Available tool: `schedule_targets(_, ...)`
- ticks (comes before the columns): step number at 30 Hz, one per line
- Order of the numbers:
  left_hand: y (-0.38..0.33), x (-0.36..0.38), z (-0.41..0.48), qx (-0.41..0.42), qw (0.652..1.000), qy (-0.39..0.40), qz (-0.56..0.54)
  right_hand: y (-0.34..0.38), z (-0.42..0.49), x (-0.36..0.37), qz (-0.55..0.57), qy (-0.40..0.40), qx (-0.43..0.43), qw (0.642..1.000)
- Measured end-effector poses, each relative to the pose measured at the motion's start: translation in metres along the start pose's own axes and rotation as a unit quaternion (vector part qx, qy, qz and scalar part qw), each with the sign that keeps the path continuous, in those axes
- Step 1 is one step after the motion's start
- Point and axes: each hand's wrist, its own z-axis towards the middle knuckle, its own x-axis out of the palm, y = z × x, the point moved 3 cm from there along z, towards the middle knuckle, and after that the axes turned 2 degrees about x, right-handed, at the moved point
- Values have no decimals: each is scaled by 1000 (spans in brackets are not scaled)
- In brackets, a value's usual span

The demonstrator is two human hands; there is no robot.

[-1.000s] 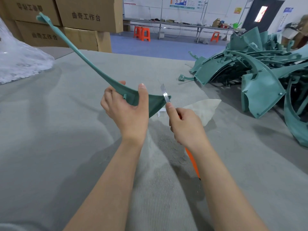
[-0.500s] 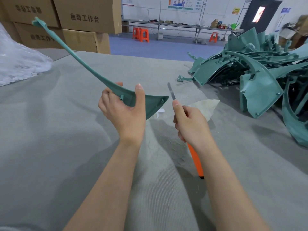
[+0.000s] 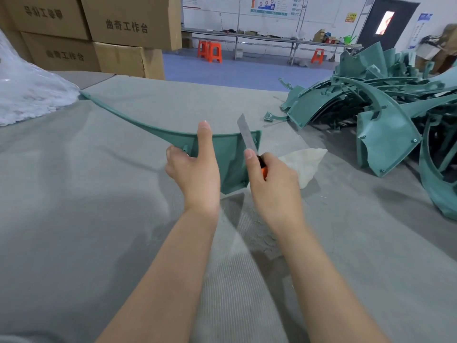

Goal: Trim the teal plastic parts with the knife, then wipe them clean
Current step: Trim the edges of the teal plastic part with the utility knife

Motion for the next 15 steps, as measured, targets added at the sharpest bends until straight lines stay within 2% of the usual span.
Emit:
schedule_targets(11, 2, 2, -2, -16, 1000, 1, -2, -11, 7, -3, -18, -5, 33, 999)
schedule_targets(15, -1, 4, -6, 17, 999, 0, 30, -14, 10, -9, -17, -8, 41, 999)
